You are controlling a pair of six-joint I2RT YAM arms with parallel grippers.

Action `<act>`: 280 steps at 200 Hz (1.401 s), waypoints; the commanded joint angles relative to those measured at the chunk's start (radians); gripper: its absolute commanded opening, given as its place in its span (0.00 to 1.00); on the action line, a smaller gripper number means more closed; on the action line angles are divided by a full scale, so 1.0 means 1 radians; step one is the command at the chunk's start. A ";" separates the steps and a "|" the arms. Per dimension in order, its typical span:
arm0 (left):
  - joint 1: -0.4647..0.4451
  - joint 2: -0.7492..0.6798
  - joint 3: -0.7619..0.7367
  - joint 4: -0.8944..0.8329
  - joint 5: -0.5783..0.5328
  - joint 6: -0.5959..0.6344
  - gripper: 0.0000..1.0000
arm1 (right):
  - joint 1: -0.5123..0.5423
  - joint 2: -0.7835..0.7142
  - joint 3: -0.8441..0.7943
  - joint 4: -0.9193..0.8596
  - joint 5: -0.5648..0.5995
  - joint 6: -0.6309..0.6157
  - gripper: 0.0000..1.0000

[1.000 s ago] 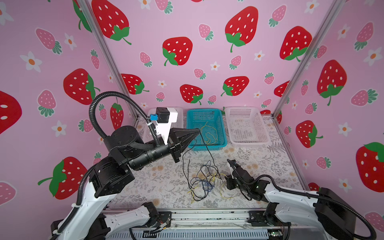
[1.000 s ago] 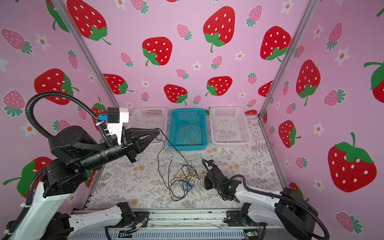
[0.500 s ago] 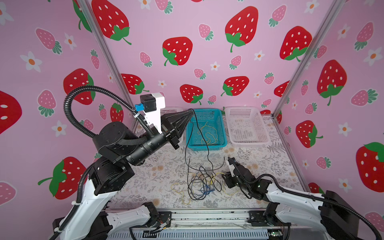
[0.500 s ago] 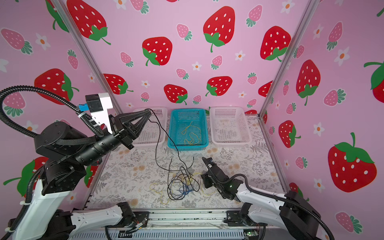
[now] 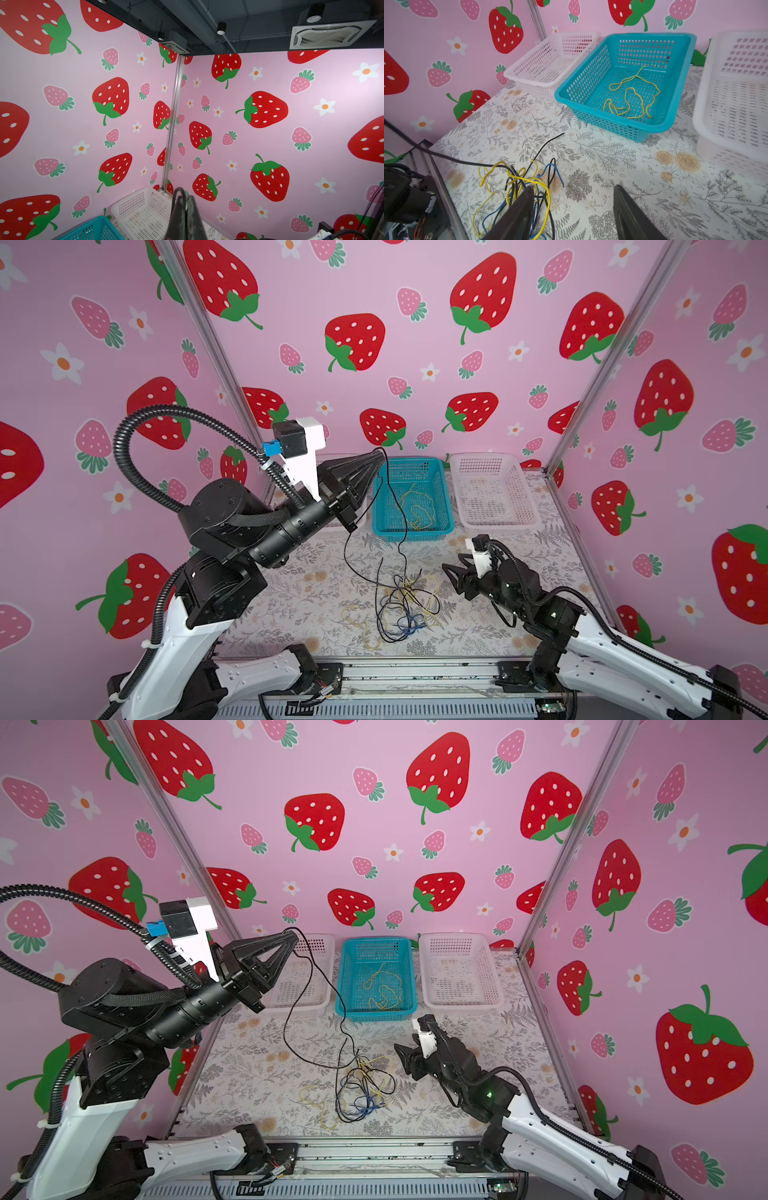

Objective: Untangle the cables

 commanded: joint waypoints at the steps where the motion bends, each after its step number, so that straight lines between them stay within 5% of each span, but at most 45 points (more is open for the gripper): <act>1: 0.004 0.002 -0.006 0.025 0.000 -0.003 0.00 | 0.000 0.002 0.045 -0.055 0.003 -0.053 0.63; 50: 0.004 0.005 -0.038 0.046 0.032 -0.031 0.00 | 0.035 0.062 0.071 0.144 -0.214 -0.101 0.66; 124: 0.005 -0.022 -0.068 0.051 0.041 -0.050 0.00 | 0.112 0.309 0.113 0.292 -0.146 -0.187 0.62; 138: 0.004 -0.032 -0.077 0.053 0.040 -0.051 0.00 | 0.112 0.340 0.115 0.318 -0.132 -0.191 0.53; 163: 0.004 -0.057 -0.103 0.045 0.034 -0.051 0.00 | 0.120 0.357 0.129 0.332 -0.079 -0.190 0.22; 200: 0.004 -0.121 -0.198 0.046 0.016 -0.061 0.00 | 0.123 0.321 0.141 0.348 -0.023 -0.219 0.00; 280: 0.005 -0.293 -0.488 0.056 -0.048 -0.109 0.00 | 0.121 0.176 0.307 0.281 -0.004 -0.268 0.00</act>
